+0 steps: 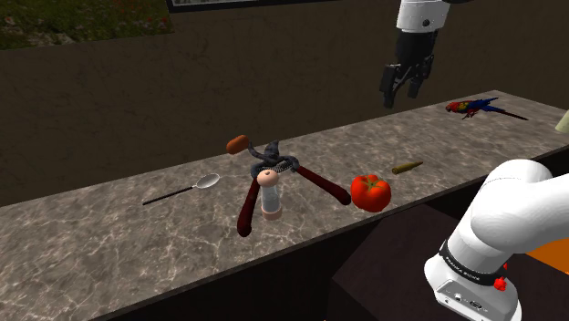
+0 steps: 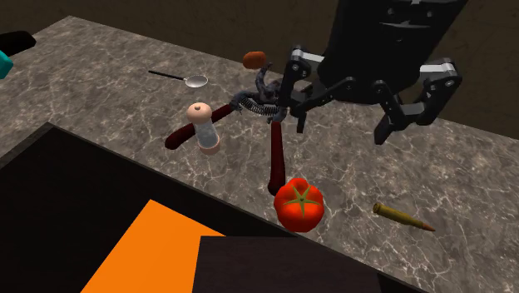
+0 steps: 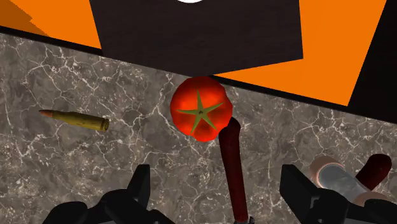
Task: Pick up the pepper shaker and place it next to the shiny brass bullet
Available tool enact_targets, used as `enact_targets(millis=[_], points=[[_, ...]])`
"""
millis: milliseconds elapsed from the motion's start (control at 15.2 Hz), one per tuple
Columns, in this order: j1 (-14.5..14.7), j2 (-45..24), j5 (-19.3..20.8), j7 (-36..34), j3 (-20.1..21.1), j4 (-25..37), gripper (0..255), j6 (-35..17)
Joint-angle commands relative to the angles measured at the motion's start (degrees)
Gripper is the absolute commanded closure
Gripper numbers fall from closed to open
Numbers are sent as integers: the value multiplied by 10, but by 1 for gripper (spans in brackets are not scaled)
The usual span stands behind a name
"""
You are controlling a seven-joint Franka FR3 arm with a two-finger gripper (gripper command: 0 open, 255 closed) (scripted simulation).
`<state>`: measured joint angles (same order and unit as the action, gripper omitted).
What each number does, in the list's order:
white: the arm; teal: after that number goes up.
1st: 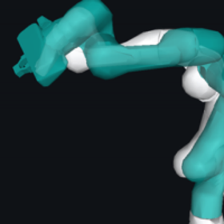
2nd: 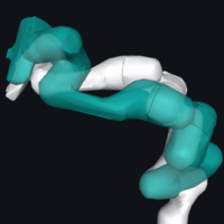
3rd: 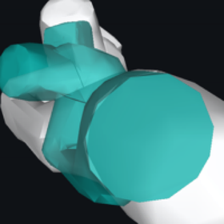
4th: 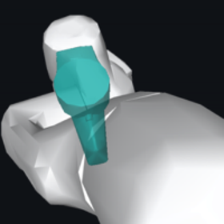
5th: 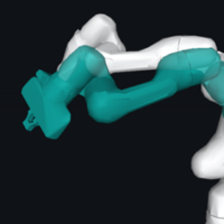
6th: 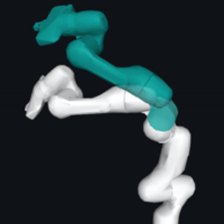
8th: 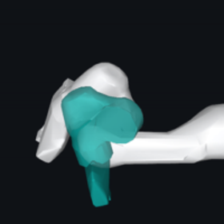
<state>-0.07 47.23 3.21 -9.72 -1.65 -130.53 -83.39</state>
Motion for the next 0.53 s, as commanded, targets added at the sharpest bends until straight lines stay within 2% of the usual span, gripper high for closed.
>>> enact_targets(millis=[0,462], points=[[0,0,0,0,0,0,0,0],[20,-100,-37,-52,49,1,0,-86]])
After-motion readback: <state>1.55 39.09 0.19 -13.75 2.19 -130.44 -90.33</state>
